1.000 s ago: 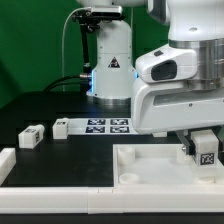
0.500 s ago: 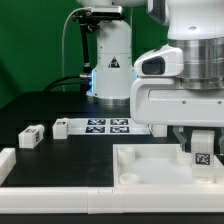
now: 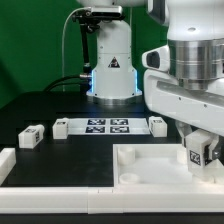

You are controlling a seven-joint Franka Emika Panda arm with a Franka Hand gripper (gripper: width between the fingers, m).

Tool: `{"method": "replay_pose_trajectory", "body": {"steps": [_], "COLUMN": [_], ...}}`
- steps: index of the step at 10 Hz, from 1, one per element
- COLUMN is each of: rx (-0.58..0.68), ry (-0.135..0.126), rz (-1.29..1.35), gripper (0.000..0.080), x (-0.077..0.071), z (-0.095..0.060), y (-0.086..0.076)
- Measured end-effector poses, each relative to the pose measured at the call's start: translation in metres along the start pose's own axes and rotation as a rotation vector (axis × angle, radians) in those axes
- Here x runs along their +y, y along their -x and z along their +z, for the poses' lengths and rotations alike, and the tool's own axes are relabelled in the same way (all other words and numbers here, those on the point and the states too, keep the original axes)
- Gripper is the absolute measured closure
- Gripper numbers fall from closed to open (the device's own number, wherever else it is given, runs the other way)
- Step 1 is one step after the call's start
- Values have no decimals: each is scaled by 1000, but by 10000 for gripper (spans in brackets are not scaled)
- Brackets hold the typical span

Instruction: Assemble one leg

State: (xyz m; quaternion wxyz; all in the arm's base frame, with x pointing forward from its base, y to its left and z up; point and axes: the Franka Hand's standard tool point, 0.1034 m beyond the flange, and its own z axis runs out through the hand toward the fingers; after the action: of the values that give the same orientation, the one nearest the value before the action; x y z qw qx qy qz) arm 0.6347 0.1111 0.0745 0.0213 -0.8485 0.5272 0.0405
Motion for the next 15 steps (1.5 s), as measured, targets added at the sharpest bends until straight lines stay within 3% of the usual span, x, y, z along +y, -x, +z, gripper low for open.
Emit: {"method": "replay_pose_trajectory", "body": {"steps": [3, 7, 8, 9, 10, 11, 15], "rx": [11, 9, 9, 10, 11, 11, 12], "ry": [5, 4, 3, -1, -1, 0, 1], "rz": [337, 410, 361, 331, 221, 89, -361], "gripper": [508, 508, 324, 324, 193, 159, 150], "x": [0, 0, -1, -1, -1, -1, -1], "z": [0, 0, 0, 0, 1, 1, 0], "y": [4, 5, 5, 6, 7, 7, 5]}}
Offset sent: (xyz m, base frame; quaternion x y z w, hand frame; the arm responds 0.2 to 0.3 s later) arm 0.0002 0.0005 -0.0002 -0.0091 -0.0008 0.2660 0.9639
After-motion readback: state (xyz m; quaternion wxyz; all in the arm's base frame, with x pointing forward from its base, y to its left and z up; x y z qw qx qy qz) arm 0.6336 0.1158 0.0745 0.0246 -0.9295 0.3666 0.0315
